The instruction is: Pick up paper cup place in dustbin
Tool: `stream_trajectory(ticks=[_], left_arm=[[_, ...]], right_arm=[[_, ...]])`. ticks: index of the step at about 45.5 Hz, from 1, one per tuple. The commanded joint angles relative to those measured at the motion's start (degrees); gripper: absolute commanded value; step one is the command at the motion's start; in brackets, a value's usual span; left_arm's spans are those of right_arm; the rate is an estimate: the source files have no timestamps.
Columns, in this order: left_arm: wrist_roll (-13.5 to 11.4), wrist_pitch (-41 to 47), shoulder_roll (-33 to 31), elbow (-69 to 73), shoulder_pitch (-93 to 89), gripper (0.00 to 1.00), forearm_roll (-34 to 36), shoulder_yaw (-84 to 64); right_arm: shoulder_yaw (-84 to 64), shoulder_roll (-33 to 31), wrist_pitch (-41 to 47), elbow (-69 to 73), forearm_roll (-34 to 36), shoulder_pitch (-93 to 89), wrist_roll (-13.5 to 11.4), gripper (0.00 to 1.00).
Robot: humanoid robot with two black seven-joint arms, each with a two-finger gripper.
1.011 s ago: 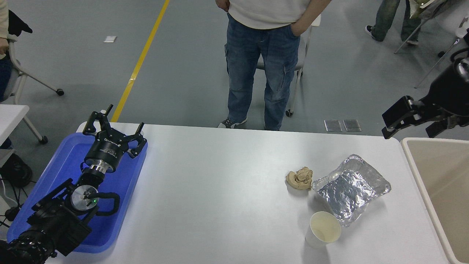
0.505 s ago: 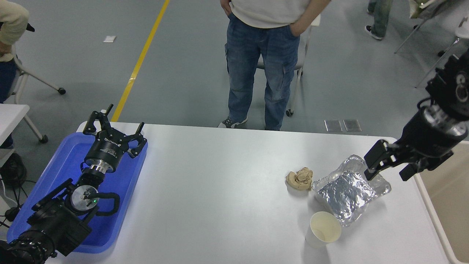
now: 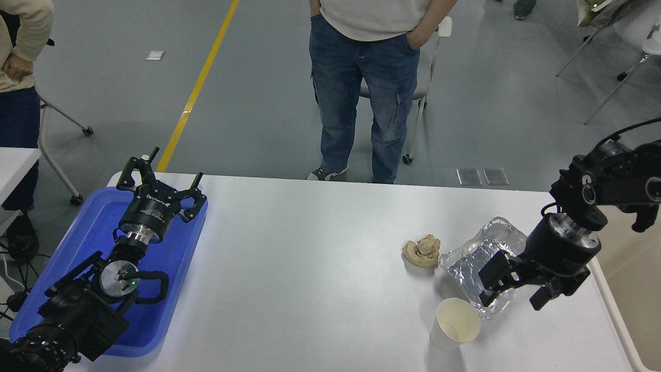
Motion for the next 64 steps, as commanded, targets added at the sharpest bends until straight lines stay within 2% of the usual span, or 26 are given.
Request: stream_trajectory(ticks=[1, 9, 12, 19, 29, 39, 41, 43, 52, 56, 64], left_arm=[[0.0, 0.0, 0.0, 0.0, 0.0, 1.0, 0.0, 0.0], [0.0, 0.0, 0.0, 0.0, 0.1, 1.0, 0.0, 0.0], [0.0, 0.0, 0.0, 0.0, 0.0, 1.0, 0.0, 0.0], [0.0, 0.0, 0.0, 0.0, 0.0, 1.0, 0.0, 0.0], [0.0, 0.0, 0.0, 0.0, 0.0, 1.0, 0.0, 0.0], [0.0, 0.0, 0.0, 0.0, 0.0, 1.0, 0.0, 0.0], [0.0, 0.0, 0.0, 0.0, 0.0, 1.0, 0.0, 0.0], [0.0, -0.1, 0.0, 0.0, 0.1, 1.0, 0.0, 0.0], [0.0, 0.0, 0.0, 0.0, 0.0, 1.0, 0.0, 0.0], [0.0, -0.1, 0.0, 0.0, 0.1, 1.0, 0.0, 0.0], [0.0, 0.0, 0.0, 0.0, 0.0, 1.0, 0.0, 0.0]], right_arm=[[2.8, 0.6, 0.0, -2.1, 0.1, -5.8, -0.3, 0.99], [3.2, 0.4, -6.4, -2.1, 0.7, -7.8, -0.3, 0.8], [3.0, 0.2, -9.5, -2.1, 3.8, -8.5, -0.3, 0.77], [2.4, 0.5, -14.6, -2.5, 7.6, -10.5, -0.3, 0.77], [2.5, 2.3, -18.6, -2.6, 6.7, -13.3, -0.4, 0.77], [3.0, 2.6, -18.9, -2.9, 6.7, -14.7, -2.2, 0.75], [2.9, 2.6, -18.9, -2.9, 6.6, -14.7, -2.2, 0.67], [2.8, 2.6, -18.9, -2.9, 6.5, -14.8, -2.2, 0.53], [3.1, 2.6, -18.5, -2.8, 6.8, -15.0, -2.2, 0.22], [3.1, 2.6, -17.8, -2.6, 7.3, -15.1, -2.2, 0.0], [3.2, 2.3, -12.9, -2.5, 7.6, -14.8, -2.1, 0.0]])
